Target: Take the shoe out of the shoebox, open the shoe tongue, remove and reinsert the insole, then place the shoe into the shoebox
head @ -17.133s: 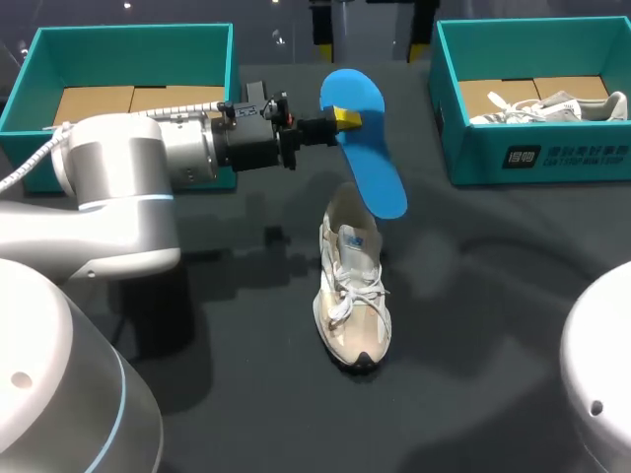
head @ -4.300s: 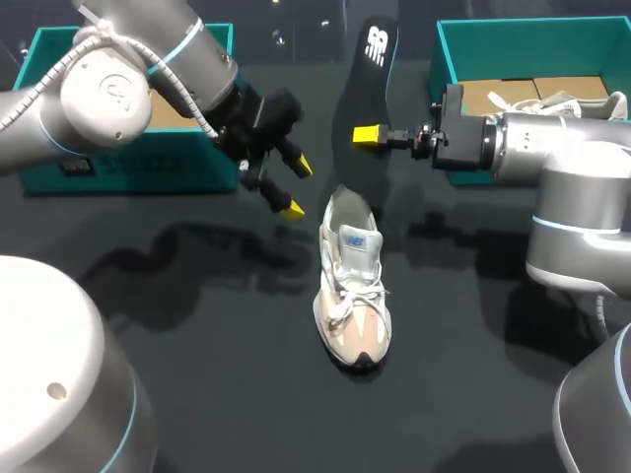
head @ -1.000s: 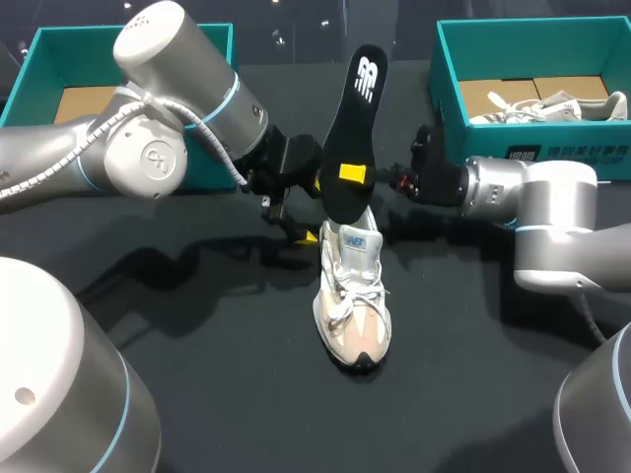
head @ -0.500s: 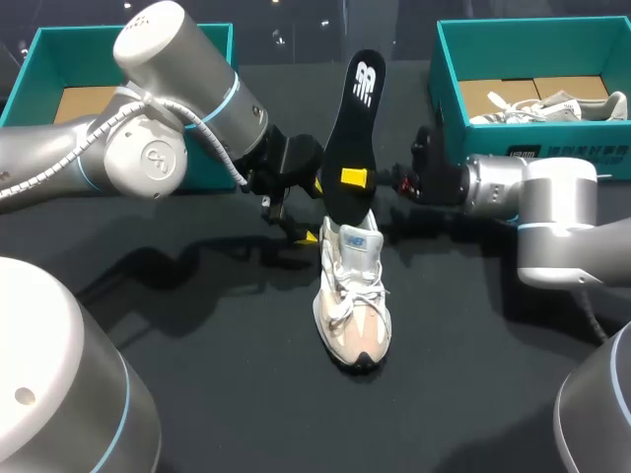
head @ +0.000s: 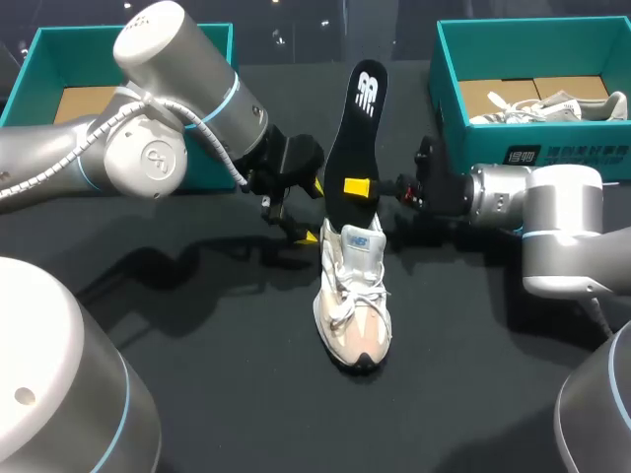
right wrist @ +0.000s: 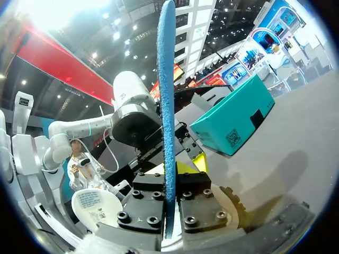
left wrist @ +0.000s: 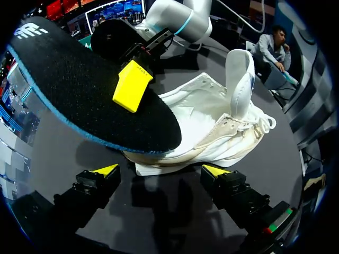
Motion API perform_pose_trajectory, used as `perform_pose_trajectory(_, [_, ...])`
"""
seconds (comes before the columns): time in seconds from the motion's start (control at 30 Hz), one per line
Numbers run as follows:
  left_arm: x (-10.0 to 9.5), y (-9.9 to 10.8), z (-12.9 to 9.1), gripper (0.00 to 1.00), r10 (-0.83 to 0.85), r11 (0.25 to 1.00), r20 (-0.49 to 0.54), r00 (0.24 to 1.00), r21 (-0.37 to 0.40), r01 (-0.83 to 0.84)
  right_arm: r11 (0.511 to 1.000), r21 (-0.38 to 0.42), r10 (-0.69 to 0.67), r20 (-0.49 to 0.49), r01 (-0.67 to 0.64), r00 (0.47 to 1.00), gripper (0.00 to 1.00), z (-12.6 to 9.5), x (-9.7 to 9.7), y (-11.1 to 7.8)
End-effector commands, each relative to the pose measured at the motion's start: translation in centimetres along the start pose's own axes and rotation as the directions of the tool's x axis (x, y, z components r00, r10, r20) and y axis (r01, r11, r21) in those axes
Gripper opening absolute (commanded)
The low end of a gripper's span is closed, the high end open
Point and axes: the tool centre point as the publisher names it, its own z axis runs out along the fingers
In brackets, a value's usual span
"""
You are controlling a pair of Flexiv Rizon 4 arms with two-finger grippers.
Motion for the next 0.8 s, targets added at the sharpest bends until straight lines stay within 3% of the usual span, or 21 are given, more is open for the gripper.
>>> perform_pose_trajectory(0.03, [0.0, 0.0, 0.0, 1.00, 0.001, 1.000, -0.001, 1.000, -0.001, -0.001, 1.000, 0.000, 0.008, 0.016, -0.008, 1.000, 0.00, 0.3, 0.2, -1.5])
perform_pose_trajectory(0.8, [0.0, 0.0, 0.0, 1.00, 0.001, 1.000, -0.001, 1.000, -0.001, -0.001, 0.994, 0.059, 0.083, 0.164, -0.094, 0.983, 0.00, -0.7, 1.4, -6.2])
